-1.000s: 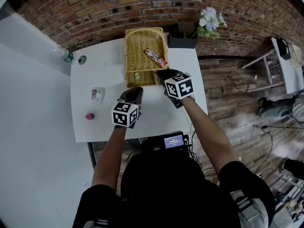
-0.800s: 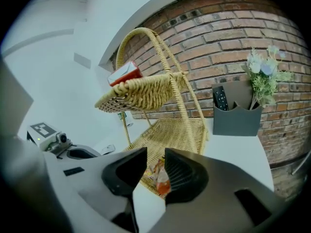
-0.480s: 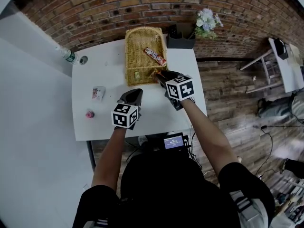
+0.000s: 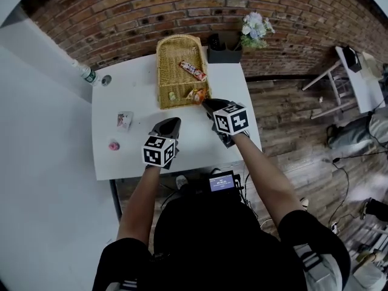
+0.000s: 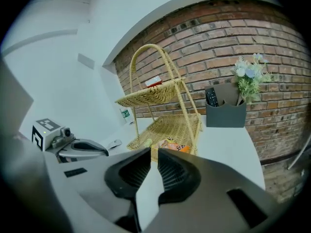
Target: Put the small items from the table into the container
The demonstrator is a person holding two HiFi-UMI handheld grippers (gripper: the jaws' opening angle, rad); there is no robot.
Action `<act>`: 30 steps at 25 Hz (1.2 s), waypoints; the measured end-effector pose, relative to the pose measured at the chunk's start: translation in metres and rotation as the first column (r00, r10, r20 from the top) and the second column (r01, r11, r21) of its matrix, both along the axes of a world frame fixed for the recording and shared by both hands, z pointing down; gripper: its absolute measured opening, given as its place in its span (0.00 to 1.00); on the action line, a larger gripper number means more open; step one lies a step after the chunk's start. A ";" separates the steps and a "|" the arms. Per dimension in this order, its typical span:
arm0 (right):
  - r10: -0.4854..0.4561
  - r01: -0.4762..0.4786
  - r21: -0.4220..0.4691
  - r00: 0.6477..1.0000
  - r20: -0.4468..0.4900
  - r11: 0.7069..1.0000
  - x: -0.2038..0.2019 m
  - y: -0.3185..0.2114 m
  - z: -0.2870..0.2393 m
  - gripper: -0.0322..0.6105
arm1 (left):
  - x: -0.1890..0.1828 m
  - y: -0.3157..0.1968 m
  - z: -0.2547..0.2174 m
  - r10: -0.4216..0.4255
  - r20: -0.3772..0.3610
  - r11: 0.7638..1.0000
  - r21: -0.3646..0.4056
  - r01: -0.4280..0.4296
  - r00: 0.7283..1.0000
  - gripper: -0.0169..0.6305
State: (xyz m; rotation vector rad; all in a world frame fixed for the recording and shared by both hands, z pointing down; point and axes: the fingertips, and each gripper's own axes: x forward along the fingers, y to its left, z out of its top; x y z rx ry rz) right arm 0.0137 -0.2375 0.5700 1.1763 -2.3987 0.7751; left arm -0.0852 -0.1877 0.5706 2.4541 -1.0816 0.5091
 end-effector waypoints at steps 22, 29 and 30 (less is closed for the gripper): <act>-0.069 0.069 -0.014 0.997 0.032 0.997 0.003 0.072 0.002 0.07 | 0.011 0.036 -0.001 0.001 -0.026 1.000 0.002 -0.001 1.000 0.04; -0.071 0.072 -0.019 0.997 0.038 0.997 0.005 0.082 0.002 0.07 | 0.012 0.039 -0.003 -0.001 -0.027 1.000 0.008 0.001 1.000 0.04; -0.072 0.073 -0.020 0.997 0.039 0.997 0.005 0.083 0.002 0.07 | 0.012 0.039 -0.003 -0.001 -0.026 1.000 0.010 0.001 1.000 0.04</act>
